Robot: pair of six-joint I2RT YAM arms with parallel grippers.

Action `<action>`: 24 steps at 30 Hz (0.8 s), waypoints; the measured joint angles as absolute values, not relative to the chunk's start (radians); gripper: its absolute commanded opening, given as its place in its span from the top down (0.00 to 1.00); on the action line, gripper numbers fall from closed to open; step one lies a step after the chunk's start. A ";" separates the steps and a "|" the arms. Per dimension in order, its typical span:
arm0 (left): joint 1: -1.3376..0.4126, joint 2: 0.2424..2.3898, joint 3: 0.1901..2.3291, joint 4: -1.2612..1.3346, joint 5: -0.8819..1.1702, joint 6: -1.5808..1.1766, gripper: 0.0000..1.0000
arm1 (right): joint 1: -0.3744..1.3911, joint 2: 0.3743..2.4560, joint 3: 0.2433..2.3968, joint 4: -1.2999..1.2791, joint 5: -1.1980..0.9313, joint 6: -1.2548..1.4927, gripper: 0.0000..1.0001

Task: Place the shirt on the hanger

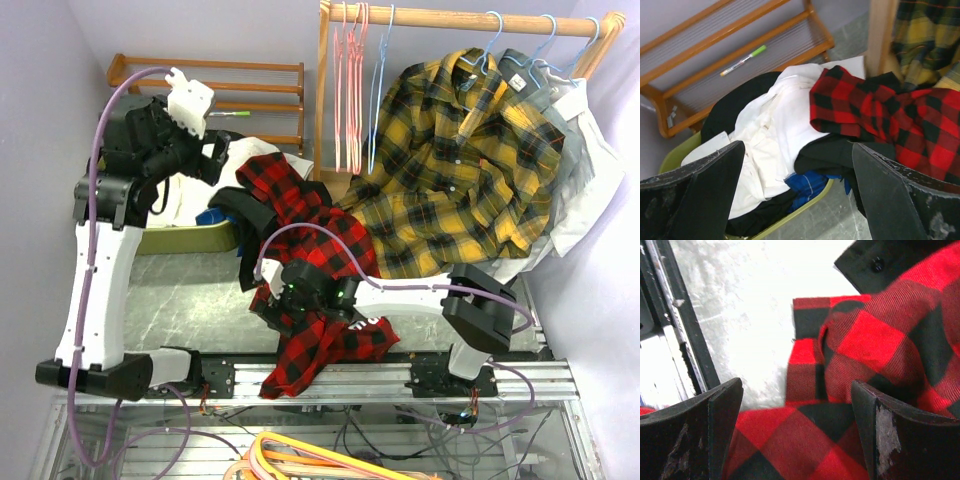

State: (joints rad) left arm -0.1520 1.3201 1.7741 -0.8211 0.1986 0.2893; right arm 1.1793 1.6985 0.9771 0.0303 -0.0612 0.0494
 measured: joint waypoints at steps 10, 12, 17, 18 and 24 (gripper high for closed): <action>-0.145 1.296 1.618 -0.887 0.326 0.409 0.02 | 1.195 1.776 1.037 0.044 -0.036 0.046 0.42; -0.145 1.299 1.588 -0.913 0.345 0.433 0.03 | 1.194 1.794 1.039 0.042 -0.019 0.047 0.47; -0.145 1.289 1.537 -0.953 0.404 0.511 0.06 | 1.193 1.847 1.051 0.023 -0.001 0.052 0.94; -0.145 1.286 1.526 -0.967 0.420 0.532 0.07 | 1.193 1.853 1.053 0.017 0.001 0.047 1.00; -0.145 1.278 1.501 -1.080 0.517 0.688 0.07 | 1.193 1.820 1.057 -0.035 0.005 0.055 1.00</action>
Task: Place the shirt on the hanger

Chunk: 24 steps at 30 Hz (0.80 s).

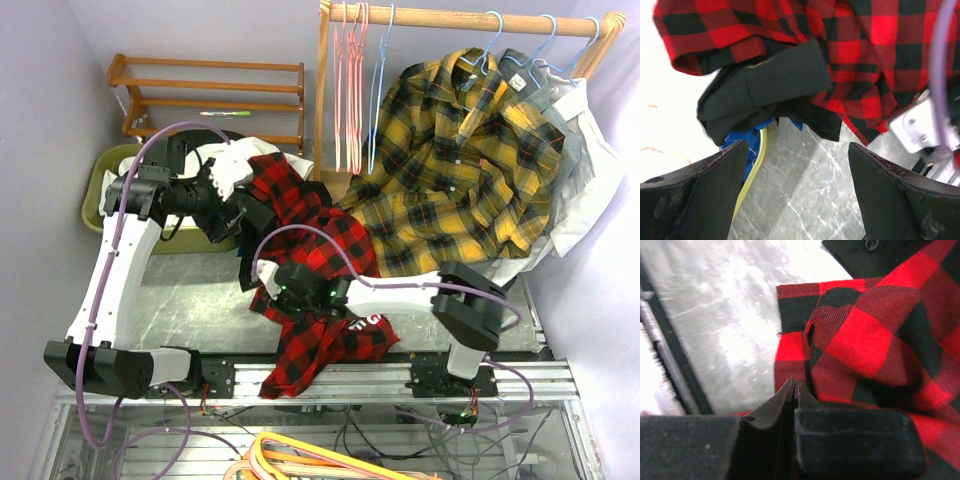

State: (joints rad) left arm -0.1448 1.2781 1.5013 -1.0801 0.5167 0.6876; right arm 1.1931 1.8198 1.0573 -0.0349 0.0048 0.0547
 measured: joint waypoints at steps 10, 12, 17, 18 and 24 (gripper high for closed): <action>-0.152 1.279 1.500 -1.288 0.579 1.060 0.13 | 1.058 1.314 0.864 0.120 -0.266 0.093 0.62; -0.153 1.282 1.500 -1.289 0.574 1.102 0.17 | 1.011 1.306 0.830 0.143 -0.290 0.125 0.45; -0.153 1.289 1.485 -1.231 0.530 1.113 0.23 | 1.062 1.456 0.863 0.139 -0.265 0.141 0.25; -0.153 1.289 1.480 -1.207 0.517 1.090 0.23 | 1.081 1.495 0.881 0.134 -0.253 0.139 0.25; -0.152 1.287 1.438 -0.986 0.312 0.769 0.22 | 1.121 1.652 0.977 0.113 -0.184 0.119 0.25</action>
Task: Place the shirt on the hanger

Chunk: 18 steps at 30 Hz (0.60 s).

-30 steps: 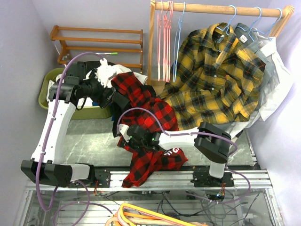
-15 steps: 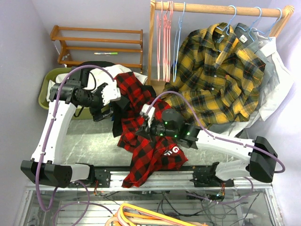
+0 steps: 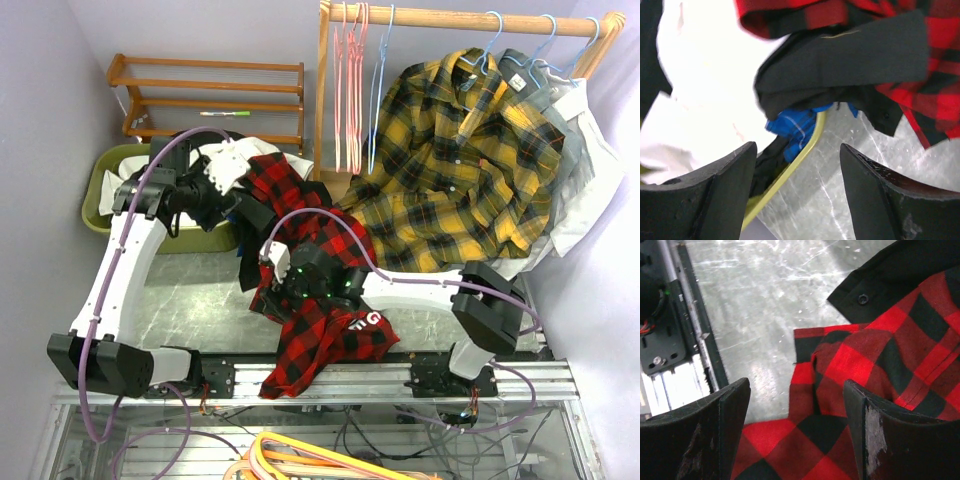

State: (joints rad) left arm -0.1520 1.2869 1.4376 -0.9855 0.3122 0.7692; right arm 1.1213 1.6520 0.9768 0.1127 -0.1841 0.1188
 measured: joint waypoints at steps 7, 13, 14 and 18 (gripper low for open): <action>-0.139 1.251 1.391 -0.883 -0.006 0.460 0.25 | 1.116 1.771 1.070 0.088 -0.138 0.089 0.28; -0.099 1.202 1.353 -0.869 -0.109 0.355 0.28 | 1.117 1.847 1.092 0.054 -0.138 0.084 0.33; -0.095 1.198 1.348 -0.867 -0.112 0.347 0.28 | 1.117 1.851 1.092 0.047 -0.138 0.083 0.35; -0.093 1.198 1.339 -0.870 -0.074 0.350 0.28 | 1.117 1.851 1.092 0.035 -0.138 0.075 0.63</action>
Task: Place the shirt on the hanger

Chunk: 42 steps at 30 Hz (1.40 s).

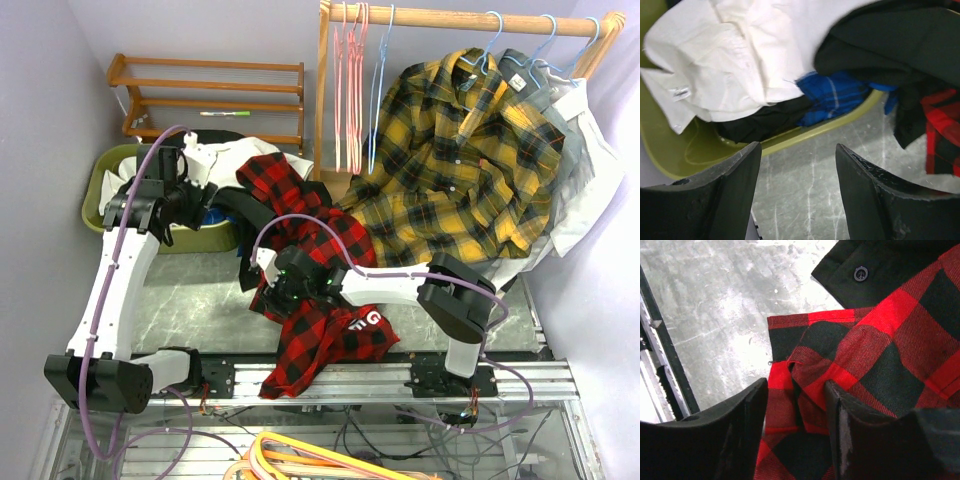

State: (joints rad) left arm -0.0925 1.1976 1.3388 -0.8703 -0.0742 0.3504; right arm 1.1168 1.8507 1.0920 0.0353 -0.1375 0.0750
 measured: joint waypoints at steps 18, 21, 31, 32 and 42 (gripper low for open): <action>-0.091 1.211 1.326 -1.018 0.299 0.568 0.31 | 1.109 1.621 1.010 0.036 -0.136 0.058 0.62; -0.091 1.220 1.326 -1.015 0.321 0.569 0.31 | 1.108 1.594 1.008 0.049 -0.142 0.067 0.37; -0.091 1.223 1.285 -0.995 0.340 0.568 0.31 | 1.121 1.724 1.011 0.014 -0.108 0.098 0.14; -0.091 1.223 1.282 -0.994 0.343 0.567 0.31 | 1.124 1.733 1.018 0.010 -0.101 0.098 0.14; -0.091 1.223 1.255 -0.983 0.344 0.556 0.30 | 1.194 1.897 1.161 -0.025 0.019 0.099 0.36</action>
State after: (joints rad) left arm -0.0914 1.2232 1.2552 -0.9833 0.3435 0.5560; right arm 1.1938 1.8969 1.1614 -0.0250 0.0189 0.0990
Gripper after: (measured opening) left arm 0.695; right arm 0.804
